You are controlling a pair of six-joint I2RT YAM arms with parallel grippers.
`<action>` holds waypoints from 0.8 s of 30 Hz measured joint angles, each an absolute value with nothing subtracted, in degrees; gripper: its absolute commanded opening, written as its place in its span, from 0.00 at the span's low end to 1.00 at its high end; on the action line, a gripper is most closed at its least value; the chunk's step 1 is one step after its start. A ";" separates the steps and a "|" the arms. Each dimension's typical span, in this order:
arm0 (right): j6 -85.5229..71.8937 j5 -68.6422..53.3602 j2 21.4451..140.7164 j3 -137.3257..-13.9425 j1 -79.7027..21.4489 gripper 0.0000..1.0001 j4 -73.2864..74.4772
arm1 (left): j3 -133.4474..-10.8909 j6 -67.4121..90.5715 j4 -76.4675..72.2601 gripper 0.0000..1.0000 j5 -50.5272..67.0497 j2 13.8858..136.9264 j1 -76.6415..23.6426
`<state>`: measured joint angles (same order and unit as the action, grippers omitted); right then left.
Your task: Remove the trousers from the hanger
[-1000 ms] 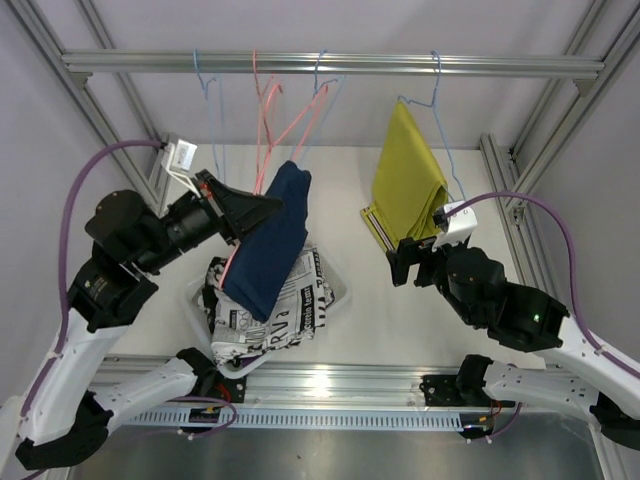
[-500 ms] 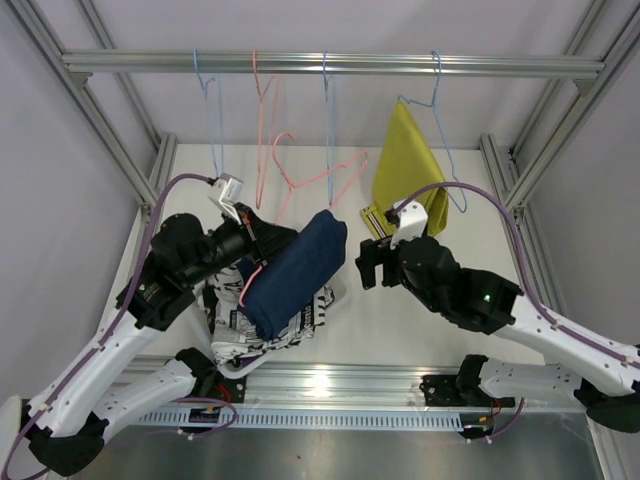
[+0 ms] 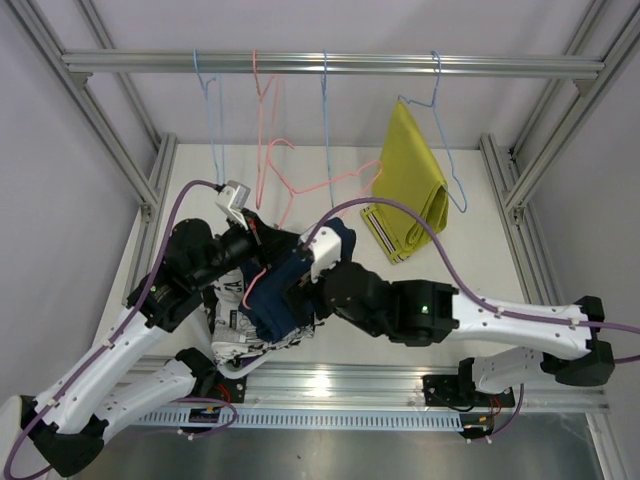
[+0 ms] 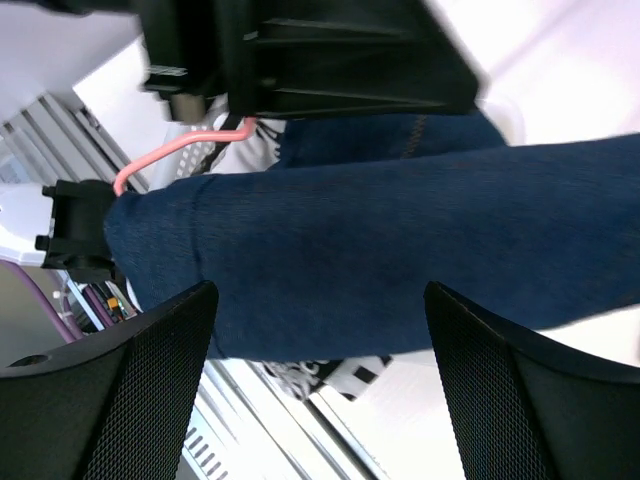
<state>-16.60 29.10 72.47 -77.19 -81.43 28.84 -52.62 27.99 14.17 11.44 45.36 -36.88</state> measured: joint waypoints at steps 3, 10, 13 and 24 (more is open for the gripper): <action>-16.64 31.00 76.73 -79.24 -83.88 0.89 29.04 | -52.27 27.86 14.20 0.00 10.79 44.93 -36.82; -16.88 35.11 82.91 -83.26 -89.67 0.91 31.00 | -52.16 27.90 14.22 0.00 10.50 43.20 -35.79; -16.95 36.49 84.20 -84.58 -91.72 0.91 31.90 | -52.16 27.94 14.24 0.01 10.57 43.05 -35.38; -17.96 46.98 92.53 -90.32 -94.41 0.89 35.86 | -51.70 27.99 14.28 0.00 10.66 42.15 -35.05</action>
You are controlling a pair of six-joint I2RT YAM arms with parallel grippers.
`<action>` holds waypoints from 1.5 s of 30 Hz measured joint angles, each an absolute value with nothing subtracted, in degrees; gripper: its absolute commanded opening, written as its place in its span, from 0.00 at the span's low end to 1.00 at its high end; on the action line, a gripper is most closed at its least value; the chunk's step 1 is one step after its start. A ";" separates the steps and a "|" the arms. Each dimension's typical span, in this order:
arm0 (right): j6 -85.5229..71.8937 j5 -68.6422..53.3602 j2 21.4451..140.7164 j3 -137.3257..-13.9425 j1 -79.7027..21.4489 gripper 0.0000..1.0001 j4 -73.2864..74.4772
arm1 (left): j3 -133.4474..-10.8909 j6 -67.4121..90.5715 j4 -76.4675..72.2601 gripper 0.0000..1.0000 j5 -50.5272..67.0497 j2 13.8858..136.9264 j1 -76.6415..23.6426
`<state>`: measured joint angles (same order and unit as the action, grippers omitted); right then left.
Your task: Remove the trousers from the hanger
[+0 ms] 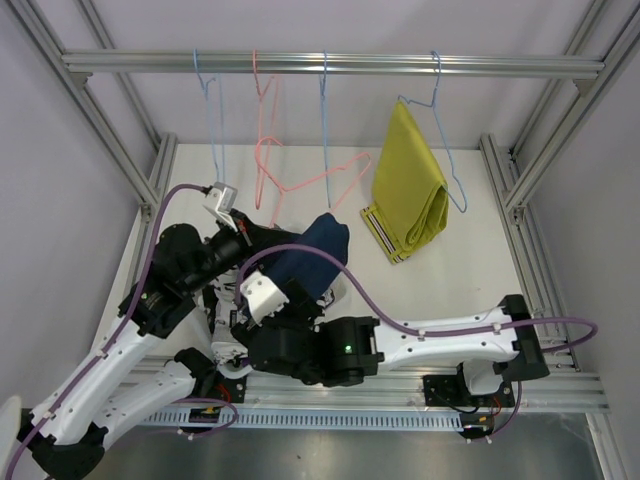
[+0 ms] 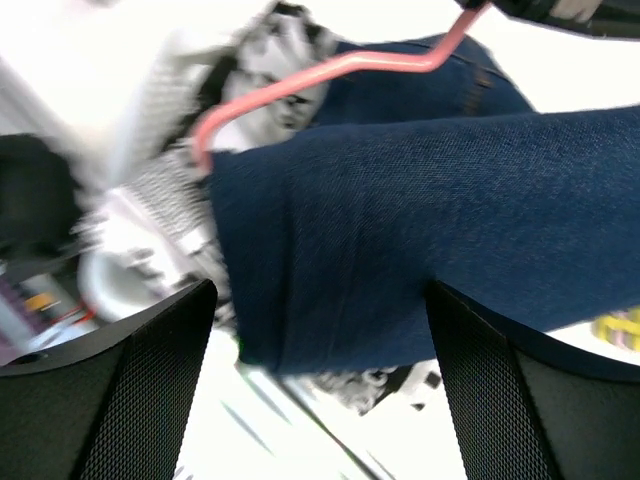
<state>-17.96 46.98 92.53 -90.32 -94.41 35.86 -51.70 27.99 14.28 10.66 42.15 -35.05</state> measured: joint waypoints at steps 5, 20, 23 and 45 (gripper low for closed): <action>-20.05 56.42 99.00 -92.90 -94.32 0.87 40.60 | -51.68 27.99 14.28 0.01 10.68 41.85 -35.05; -21.74 67.68 98.02 -88.97 -91.57 0.72 38.85 | -51.42 28.01 14.28 0.01 11.11 41.82 -35.03; -19.68 67.37 95.44 -88.01 -90.37 0.75 35.31 | -51.42 28.01 14.28 0.00 11.14 41.82 -34.94; -15.84 55.96 90.08 -85.38 -85.21 0.06 23.73 | -51.42 28.01 14.24 0.00 11.73 41.06 -34.74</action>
<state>-15.84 55.96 90.08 -85.38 -85.21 23.73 -51.42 28.01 14.24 11.73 41.06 -34.74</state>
